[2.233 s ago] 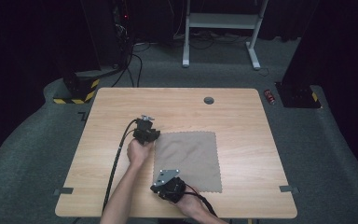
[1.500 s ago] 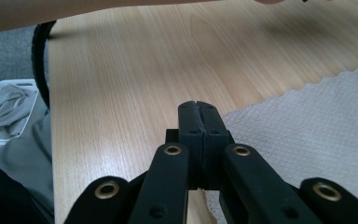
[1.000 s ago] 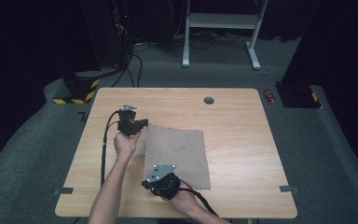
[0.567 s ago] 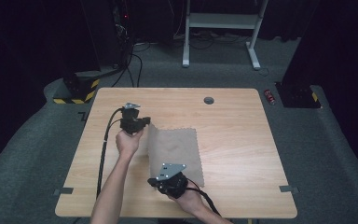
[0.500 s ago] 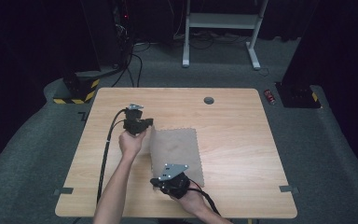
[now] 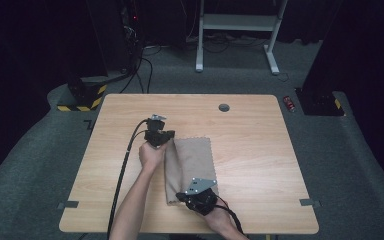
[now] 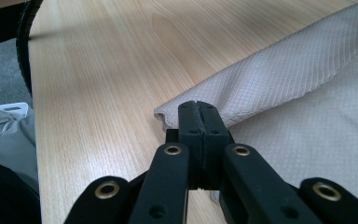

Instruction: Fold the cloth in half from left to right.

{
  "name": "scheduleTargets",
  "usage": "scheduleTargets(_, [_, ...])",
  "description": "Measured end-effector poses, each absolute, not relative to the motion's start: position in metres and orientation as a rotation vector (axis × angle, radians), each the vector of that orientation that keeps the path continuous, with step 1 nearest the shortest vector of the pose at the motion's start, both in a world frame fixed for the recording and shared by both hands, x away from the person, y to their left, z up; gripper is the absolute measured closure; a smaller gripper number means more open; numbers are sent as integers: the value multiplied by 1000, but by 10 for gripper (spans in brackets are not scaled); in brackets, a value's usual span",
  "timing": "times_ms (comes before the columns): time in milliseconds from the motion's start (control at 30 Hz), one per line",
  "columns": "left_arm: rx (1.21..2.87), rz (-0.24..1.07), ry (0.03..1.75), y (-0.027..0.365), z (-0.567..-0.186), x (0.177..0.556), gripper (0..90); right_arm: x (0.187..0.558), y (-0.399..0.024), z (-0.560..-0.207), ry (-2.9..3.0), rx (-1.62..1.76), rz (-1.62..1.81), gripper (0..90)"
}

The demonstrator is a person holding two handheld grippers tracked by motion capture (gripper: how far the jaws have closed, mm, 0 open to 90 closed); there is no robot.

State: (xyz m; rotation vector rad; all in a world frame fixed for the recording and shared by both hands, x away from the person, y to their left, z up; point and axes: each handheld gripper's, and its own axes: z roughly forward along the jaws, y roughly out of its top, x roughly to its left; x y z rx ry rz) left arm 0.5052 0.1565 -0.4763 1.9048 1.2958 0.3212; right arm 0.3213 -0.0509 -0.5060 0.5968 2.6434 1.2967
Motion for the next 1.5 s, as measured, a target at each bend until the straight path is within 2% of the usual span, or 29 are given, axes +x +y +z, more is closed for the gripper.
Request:
scheduleTargets(733, [1918,291,1260,118,-477,517,900,314,-89,-509,2582,688,1293,898])
scheduleTargets(1500, [1992,311,1184,60,-474,530,900,314,-139,-515,2501,828,1272,898])
